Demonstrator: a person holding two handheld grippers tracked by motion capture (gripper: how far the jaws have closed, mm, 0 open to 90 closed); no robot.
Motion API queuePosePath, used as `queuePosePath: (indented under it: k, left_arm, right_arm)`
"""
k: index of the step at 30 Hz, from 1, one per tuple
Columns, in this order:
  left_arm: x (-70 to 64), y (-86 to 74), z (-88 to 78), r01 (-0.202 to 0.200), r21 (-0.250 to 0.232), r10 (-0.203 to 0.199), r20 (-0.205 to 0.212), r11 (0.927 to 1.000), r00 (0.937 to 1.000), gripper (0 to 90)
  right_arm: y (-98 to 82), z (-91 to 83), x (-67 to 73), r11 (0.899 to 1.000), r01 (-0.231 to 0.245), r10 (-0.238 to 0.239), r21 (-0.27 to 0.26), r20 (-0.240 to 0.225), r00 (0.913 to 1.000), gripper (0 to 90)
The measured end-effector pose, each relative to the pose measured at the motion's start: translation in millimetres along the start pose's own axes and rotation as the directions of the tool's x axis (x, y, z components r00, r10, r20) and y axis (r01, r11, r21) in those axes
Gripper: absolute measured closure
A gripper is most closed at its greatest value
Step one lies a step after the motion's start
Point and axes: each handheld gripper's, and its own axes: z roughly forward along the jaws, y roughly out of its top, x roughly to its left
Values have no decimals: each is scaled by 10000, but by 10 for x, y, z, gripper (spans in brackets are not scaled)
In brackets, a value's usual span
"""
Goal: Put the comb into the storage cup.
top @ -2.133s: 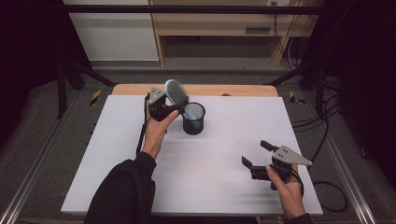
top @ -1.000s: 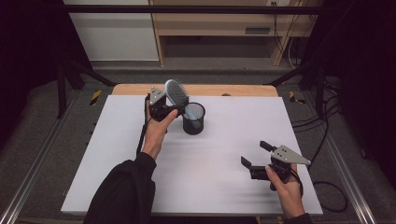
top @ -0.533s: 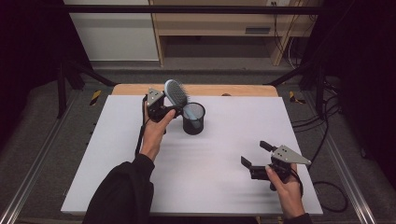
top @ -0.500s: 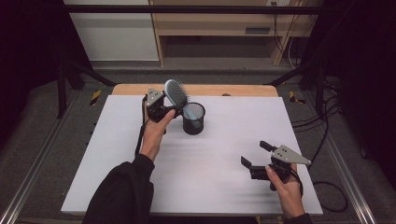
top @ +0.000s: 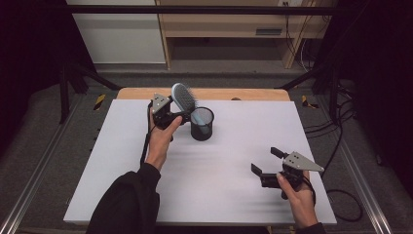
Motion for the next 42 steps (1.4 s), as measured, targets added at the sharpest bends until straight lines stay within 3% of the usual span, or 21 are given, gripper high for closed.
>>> queuePosePath:
  k: [6, 10, 13, 17, 42]
  left_arm:
    - [9, 8, -33, -19, -33, 19, -3, 10000, 10000, 35]
    - [-20, -17, -57, -431, 83, 432, -61, 9990, 9990, 35]
    - [-34, -48, -85, -191, 82, 191, 102, 9998, 9998, 35]
    - [-36, -59, -126, -174, 65, 174, 64, 9998, 9998, 35]
    - [-57, -166, -287, -364, 237, 358, 242, 9991, 9991, 35]
  right_arm:
    - [0, 0, 3, 10000, -9, 9, 7, 10, 10000, 29]
    - [0, 1, 4, 10000, -4, 4, -1, -18, 10000, 29]
    - [-1, 5, 3, 10000, 44, -44, 24, -13, 10000, 28]
    - [-2, 11, 6, 10000, 75, -75, 36, -20, 10000, 28]
    - [-1, 15, 18, 10000, 76, -76, 56, -68, 9999, 28]
